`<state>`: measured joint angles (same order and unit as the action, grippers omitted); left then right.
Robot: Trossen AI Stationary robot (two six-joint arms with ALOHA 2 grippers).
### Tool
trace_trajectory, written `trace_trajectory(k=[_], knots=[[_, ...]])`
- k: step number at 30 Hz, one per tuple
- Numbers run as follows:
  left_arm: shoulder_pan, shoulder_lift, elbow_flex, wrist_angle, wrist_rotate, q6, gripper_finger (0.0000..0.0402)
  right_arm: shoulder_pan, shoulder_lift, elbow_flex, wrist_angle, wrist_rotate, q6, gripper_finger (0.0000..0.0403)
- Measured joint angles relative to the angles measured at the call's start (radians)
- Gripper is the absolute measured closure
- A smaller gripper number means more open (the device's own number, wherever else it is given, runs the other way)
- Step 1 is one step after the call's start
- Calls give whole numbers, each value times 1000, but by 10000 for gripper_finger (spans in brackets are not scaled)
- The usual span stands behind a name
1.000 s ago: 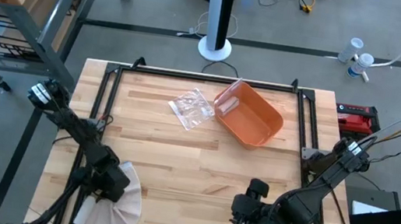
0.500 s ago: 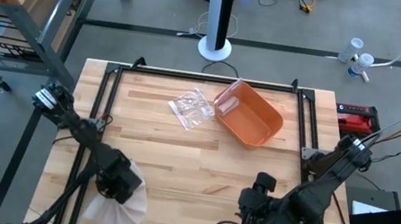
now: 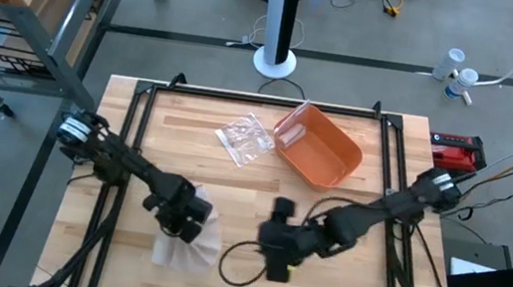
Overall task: Roll bandage
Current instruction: Roll the brown bandage
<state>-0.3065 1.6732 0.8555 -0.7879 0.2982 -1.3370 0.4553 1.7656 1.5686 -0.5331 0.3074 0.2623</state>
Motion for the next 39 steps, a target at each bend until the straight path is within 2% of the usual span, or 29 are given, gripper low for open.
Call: trace_trajectory(k=[2, 4, 10, 15, 19, 23, 25, 27, 29, 32, 35, 37, 39], knots=[[2, -2, 11, -22, -42, 0, 343, -33, 23, -83, 247, -38, -70, 157], [-9, -6, 11, -25, -49, -6, 350, -71, 61, -140, 369, -81, -84, 163], [-46, -11, 6, -5, -47, -34, 368, -204, 213, -173, 401, -84, -121, 182], [-48, -8, 7, 24, -36, -40, 376, -320, 375, -137, 450, -184, -155, 191], [-53, -14, 8, 19, -13, -28, 380, -356, 443, -90, 433, -233, -110, 197], [-79, -31, 8, 19, 35, -25, 379, -343, 441, -61, 310, -217, -96, 207], [-98, -35, 8, 18, 33, -25, 380, -328, 420, -59, 175, -157, -49, 211], [-115, -35, 6, 18, 19, -25, 380, -311, 393, -58, 38, -85, 62, 213], [-126, -36, 4, 15, 5, -25, 380, -298, 362, -61, -85, -65, 207, 212], [-129, -36, 0, 16, -42, -25, 380, -266, 321, -66, -158, -132, 404, 208], [-129, -36, 0, 21, -79, 1, 380, -223, 250, -62, -140, -245, 512, 201], [-128, -37, 0, 24, -94, 20, 380, -206, 195, -57, -131, -281, 507, 195], [-128, -38, 0, 24, -99, 39, 380, -200, 142, -57, -129, -227, 440, 188]])
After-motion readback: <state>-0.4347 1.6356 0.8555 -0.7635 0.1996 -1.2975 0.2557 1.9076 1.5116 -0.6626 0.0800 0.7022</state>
